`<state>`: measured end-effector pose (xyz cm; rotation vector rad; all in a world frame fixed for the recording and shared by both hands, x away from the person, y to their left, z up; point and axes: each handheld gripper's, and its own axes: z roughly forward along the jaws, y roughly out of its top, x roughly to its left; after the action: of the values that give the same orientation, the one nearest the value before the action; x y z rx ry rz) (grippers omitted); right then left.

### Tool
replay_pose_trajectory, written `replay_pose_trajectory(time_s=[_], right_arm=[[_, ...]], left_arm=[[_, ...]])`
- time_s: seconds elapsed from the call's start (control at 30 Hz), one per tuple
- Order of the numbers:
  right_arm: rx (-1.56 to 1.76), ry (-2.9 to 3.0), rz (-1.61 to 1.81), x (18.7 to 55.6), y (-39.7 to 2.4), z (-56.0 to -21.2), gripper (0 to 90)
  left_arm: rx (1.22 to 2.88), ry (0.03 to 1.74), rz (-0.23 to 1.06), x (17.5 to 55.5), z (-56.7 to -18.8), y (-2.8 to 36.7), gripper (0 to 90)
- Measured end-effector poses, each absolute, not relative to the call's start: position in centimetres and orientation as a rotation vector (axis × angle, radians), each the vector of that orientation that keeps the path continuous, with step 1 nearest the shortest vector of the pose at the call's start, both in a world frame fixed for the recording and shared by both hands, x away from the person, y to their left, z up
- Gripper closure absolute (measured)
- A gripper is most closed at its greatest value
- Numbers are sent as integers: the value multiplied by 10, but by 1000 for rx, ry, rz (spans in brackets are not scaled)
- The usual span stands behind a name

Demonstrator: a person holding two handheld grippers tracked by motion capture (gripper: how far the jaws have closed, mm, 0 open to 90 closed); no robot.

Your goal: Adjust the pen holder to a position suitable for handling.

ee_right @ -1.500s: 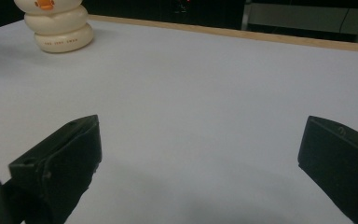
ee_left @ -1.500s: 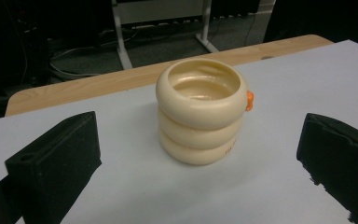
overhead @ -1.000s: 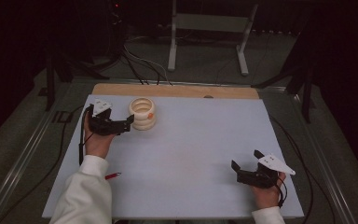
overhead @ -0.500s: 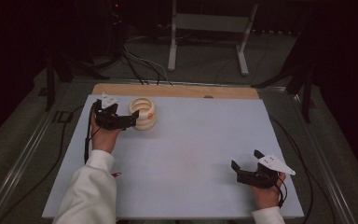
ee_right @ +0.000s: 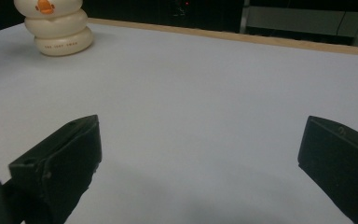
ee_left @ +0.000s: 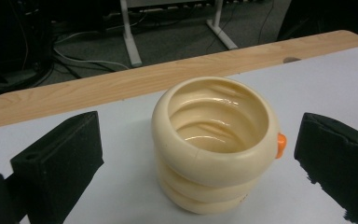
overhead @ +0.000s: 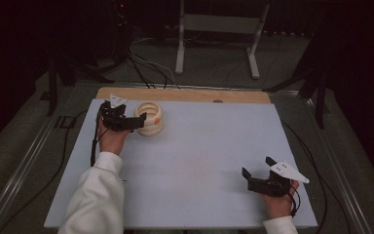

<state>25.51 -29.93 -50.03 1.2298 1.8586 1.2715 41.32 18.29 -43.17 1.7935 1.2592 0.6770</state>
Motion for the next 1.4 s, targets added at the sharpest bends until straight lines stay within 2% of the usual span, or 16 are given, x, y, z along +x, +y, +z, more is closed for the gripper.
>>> replay_pose_trajectory(time_s=[0.37,0.57,0.67,0.73,0.8,0.83,0.9,0.93,0.97,1.0,1.03,1.17,1.4], right_arm=[[1231,1858,1278,255,-299,-500,0],[1234,1853,1281,255,-300,-500,0],[1239,1851,1283,255,-301,-500,0],[1239,1849,1283,255,-301,-500,0],[1237,1848,1285,255,-302,-500,0],[1237,1849,1283,255,-302,-500,0],[1239,1848,1283,255,-302,-500,0],[1239,1848,1283,255,-302,-500,0],[1245,1843,1284,255,-303,-500,0],[1245,1843,1284,255,-303,-500,0],[1244,1842,1285,254,-303,-500,0],[1240,1849,1282,255,-303,-500,0],[1244,1843,1282,254,-303,-500,0]], left_arm=[[1760,1329,623,430,-442,182,99],[1760,1399,612,443,-454,177,103],[1765,1437,622,445,-460,174,207],[1772,1442,612,446,-462,174,331],[1773,1440,591,446,-463,173,403],[1780,1443,594,445,-463,172,467],[1800,1443,603,444,-463,169,503],[1800,1443,603,444,-463,169,597],[1806,1439,612,443,-463,169,597],[1806,1439,612,443,-463,169,649],[1806,1436,613,441,-463,169,649],[1806,1427,633,437,-463,169,749],[1866,1361,586,431,-467,164,779]])
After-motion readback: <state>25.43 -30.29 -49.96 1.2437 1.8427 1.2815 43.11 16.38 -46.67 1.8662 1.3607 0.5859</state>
